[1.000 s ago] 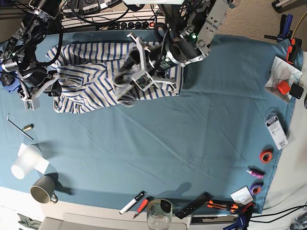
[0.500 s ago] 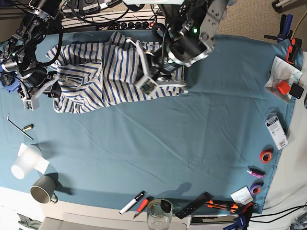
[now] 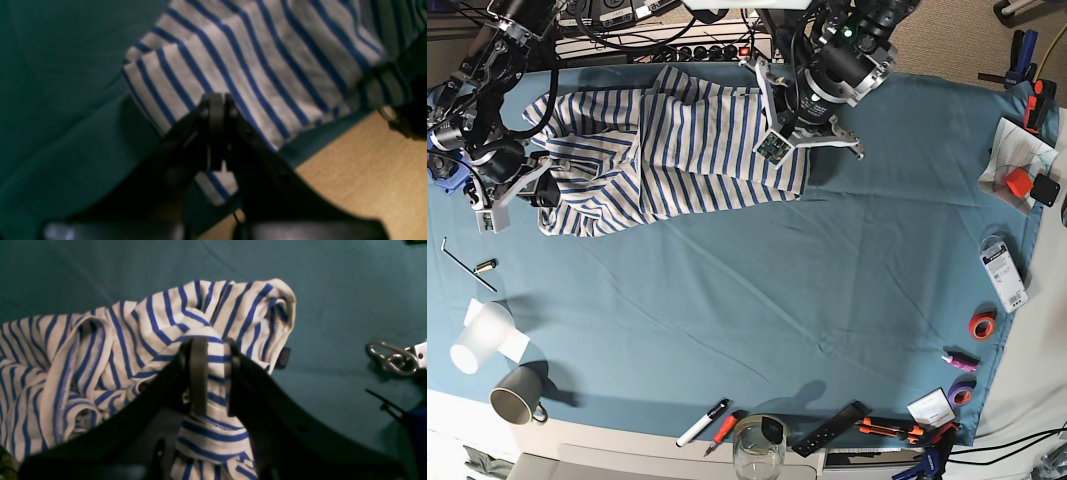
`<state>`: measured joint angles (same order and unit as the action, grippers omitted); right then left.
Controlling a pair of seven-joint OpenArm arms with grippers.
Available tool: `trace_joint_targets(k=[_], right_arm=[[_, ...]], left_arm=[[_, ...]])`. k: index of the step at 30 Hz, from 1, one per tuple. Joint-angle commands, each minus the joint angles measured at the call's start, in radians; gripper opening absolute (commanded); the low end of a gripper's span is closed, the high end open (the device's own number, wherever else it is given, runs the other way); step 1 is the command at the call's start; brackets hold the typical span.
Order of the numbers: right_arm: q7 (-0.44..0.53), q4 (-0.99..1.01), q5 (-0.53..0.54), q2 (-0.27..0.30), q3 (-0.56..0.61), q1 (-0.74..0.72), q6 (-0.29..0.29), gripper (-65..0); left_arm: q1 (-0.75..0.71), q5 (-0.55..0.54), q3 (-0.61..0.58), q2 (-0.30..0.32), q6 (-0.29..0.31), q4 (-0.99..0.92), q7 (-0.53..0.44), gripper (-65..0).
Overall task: Fold the T-shirt properly
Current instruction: 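Hold the folded end with the left gripper while the right gripper regrips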
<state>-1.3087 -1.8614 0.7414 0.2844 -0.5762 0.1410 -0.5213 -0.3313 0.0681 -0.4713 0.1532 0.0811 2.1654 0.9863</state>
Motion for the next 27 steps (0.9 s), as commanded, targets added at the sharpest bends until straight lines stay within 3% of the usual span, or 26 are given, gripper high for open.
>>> trace_joint_targets(k=[1, 11, 15, 20, 23, 27], right_arm=[[0.016, -0.015, 0.013, 0.018, -0.011, -0.011, -0.002, -55.4], [0.021, -0.015, 0.013, 0.018, -0.143, -0.011, -0.003, -55.4], [0.016, -0.015, -0.068, 0.018, -0.17, 0.011, -0.019, -54.8], [0.021, -0.015, -0.087, 0.018, -0.169, 0.071, -0.021, -33.9], [0.016, -0.015, -0.084, 0.018, -0.169, 0.08, -0.017, -33.0], [0.014, -0.012, 0.008, 0.018, -0.16, 0.061, 0.01, -33.0]], left_arm=[[0.002, -0.001, -0.003, -0.003, -0.003, -0.001, -0.015, -65.0], [0.002, 0.0, -0.003, -0.003, -0.003, -0.039, -0.056, -65.0], [0.002, 0.0, -0.003, -0.003, -0.003, -0.039, -0.06, -65.0], [0.002, -0.001, -0.003, -0.003, -0.003, -0.039, -0.06, -65.0], [0.002, -0.001, -0.003, -0.003, -0.003, -0.039, -0.06, -65.0], [0.002, -0.001, -0.003, -0.003, -0.003, -0.039, -0.061, -65.0]])
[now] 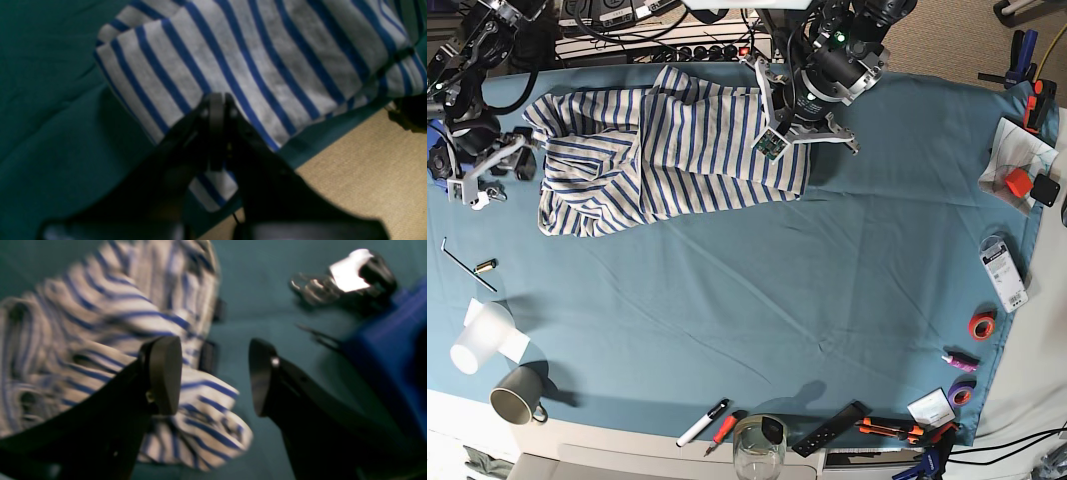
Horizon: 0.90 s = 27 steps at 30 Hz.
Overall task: Fold the T-shirt properly
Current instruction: 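Hold the folded end with the left gripper while the right gripper regrips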
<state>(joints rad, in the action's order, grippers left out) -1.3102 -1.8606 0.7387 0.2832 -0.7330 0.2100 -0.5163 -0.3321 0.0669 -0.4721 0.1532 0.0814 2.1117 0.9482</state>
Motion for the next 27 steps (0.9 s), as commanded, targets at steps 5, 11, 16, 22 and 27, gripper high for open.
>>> trace_joint_targets(k=[5, 11, 16, 22, 27], right_arm=[[-0.012, 0.085, 0.013, 0.019, 0.066, -0.051, 0.006, -33.0], [-0.019, 0.206, 0.006, 0.019, 0.151, -0.077, 0.044, -33.0], [-0.022, 0.265, -0.025, 0.019, 0.225, -0.077, 0.07, -33.0], [-0.024, 0.31, -0.025, 0.019, 0.291, -0.077, 0.077, -38.5], [-0.023, 0.309, -0.025, 0.019, 0.293, -0.08, 0.084, -65.0]], left_arm=[[0.002, 0.0, -0.003, -0.003, -0.003, 0.015, -0.022, -65.0], [0.002, 0.0, -0.003, -0.003, -0.003, 0.015, -0.022, -65.0], [0.002, 0.0, -0.003, -0.003, -0.003, 0.015, -0.027, -65.0], [0.002, 0.0, -0.003, -0.003, -0.003, 0.015, -0.032, -65.0], [0.002, 0.0, -0.003, -0.003, -0.003, 0.015, -0.032, -65.0]])
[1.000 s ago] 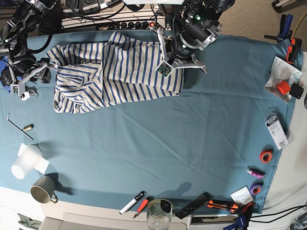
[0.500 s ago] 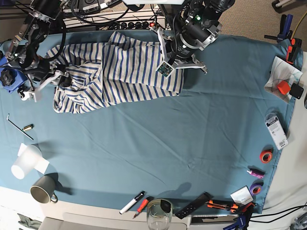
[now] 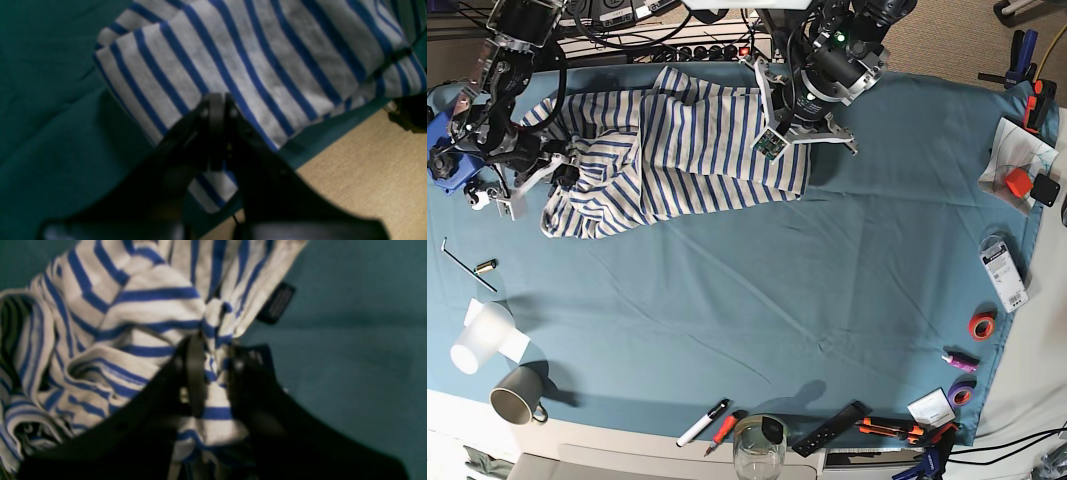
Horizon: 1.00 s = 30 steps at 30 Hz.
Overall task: Fold the T-shirt properly
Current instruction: 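Hold the folded end with the left gripper while the right gripper regrips, then fold the strip end with the right gripper over onto the bundle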
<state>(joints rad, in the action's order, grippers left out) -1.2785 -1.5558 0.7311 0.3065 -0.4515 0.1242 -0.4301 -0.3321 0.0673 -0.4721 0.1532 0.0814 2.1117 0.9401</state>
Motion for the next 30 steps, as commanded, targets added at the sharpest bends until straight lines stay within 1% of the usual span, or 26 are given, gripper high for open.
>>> trace_joint_targets(k=[1, 4, 7, 9, 12, 14, 17, 20, 24, 26, 30], right_arm=[[-0.05, 0.005, -0.017, -0.004, 0.011, 0.006, -0.002, -65.0], [-0.019, 0.005, -0.023, -0.004, 0.01, -0.001, -0.002, -65.0], [0.002, 0.005, -0.067, -0.004, 0.006, -0.043, 0.0, -65.0], [0.017, 0.005, -0.088, -0.003, -0.007, -0.087, 0.018, -65.0], [0.013, 0.005, -0.134, 0.008, -0.023, -0.164, 0.052, -65.0], [0.004, 0.005, -0.174, 0.018, -0.022, -0.212, 0.061, -65.0], [-0.005, 0.005, -0.202, 0.031, -0.021, -0.257, 0.061, -65.0], [0.0, 0.005, -0.207, 0.043, -0.021, -0.273, 0.061, -65.0], [0.031, 0.005, -0.229, 0.042, -0.021, -0.288, 0.061, -65.0], [0.047, 0.005, -0.265, 0.043, -0.021, -0.306, 0.061, -65.0], [0.082, 0.005, -0.386, 0.043, -0.021, -0.372, 0.061, -65.0]], left_arm=[[0.002, 0.0, -0.003, -0.003, -0.003, 0.015, -0.024, -65.0], [0.002, 0.0, -0.003, -0.003, -0.003, 0.015, -0.024, -65.0], [0.002, 0.0, -0.003, -0.003, -0.003, 0.015, -0.024, -65.0], [0.002, 0.0, -0.003, -0.003, -0.003, 0.015, -0.024, -65.0], [0.002, 0.0, -0.003, -0.003, -0.003, 0.015, -0.024, -65.0], [0.002, 0.0, -0.003, -0.003, -0.003, 0.015, -0.024, -65.0], [0.002, 0.0, -0.003, -0.003, -0.003, 0.015, -0.024, -65.0], [0.002, 0.0, -0.003, -0.003, -0.003, 0.015, -0.024, -65.0], [0.003, 0.0, -0.003, -0.003, -0.003, 0.015, -0.024, -65.0], [0.002, 0.0, -0.003, -0.003, -0.003, 0.015, -0.024, -65.0], [0.002, 0.0, -0.003, -0.003, -0.003, 0.015, -0.024, -65.0]])
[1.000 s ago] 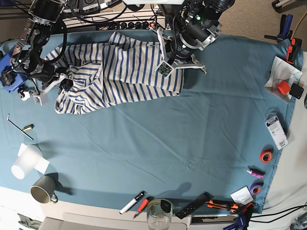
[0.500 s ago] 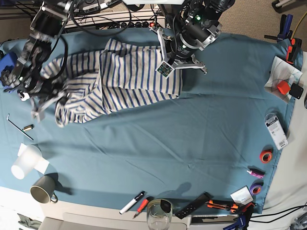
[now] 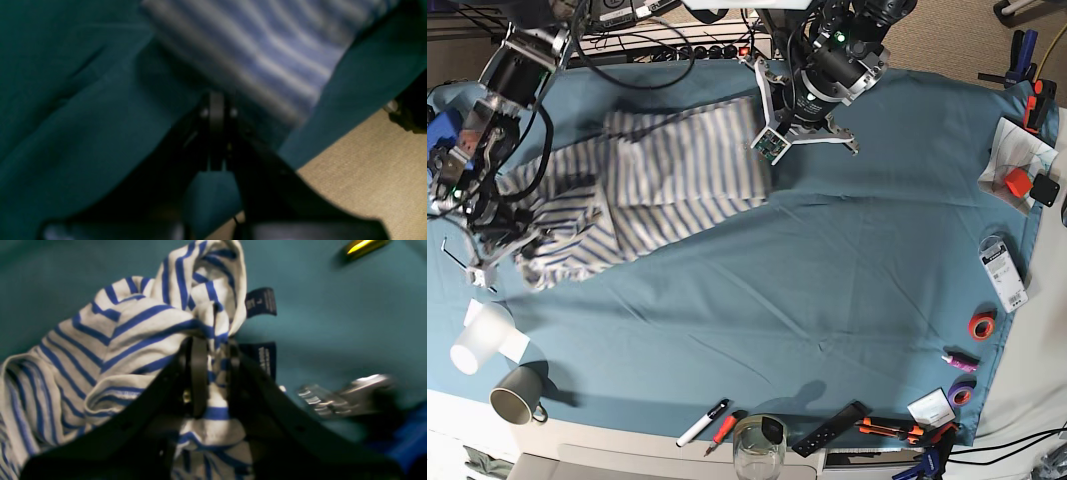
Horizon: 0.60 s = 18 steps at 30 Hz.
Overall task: Fold the T-shirt properly
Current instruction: 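Fold the strip end with the right gripper over onto the bundle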
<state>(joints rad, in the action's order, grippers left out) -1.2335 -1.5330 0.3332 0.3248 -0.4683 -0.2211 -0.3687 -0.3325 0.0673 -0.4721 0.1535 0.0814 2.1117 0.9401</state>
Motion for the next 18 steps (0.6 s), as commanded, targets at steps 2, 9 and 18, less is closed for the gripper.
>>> trace_joint_targets(k=[2, 9, 18], right_arm=[[0.038, -0.017, -0.045, 0.024, -0.004, -0.065, 0.001, -65.0], [-0.04, -0.016, 0.062, 0.024, 0.013, -0.089, -0.011, -65.0], [-0.163, -0.016, 0.518, 0.024, 0.081, -0.063, -0.178, -65.0]], left_arm=[[0.003, 0.0, -0.003, -0.003, -0.003, 0.015, -0.024, -65.0], [0.002, 0.025, -0.003, -0.003, -0.003, 0.015, 0.006, -65.0], [-0.003, 0.138, -0.003, -0.003, -0.066, 0.015, 0.041, -65.0]])
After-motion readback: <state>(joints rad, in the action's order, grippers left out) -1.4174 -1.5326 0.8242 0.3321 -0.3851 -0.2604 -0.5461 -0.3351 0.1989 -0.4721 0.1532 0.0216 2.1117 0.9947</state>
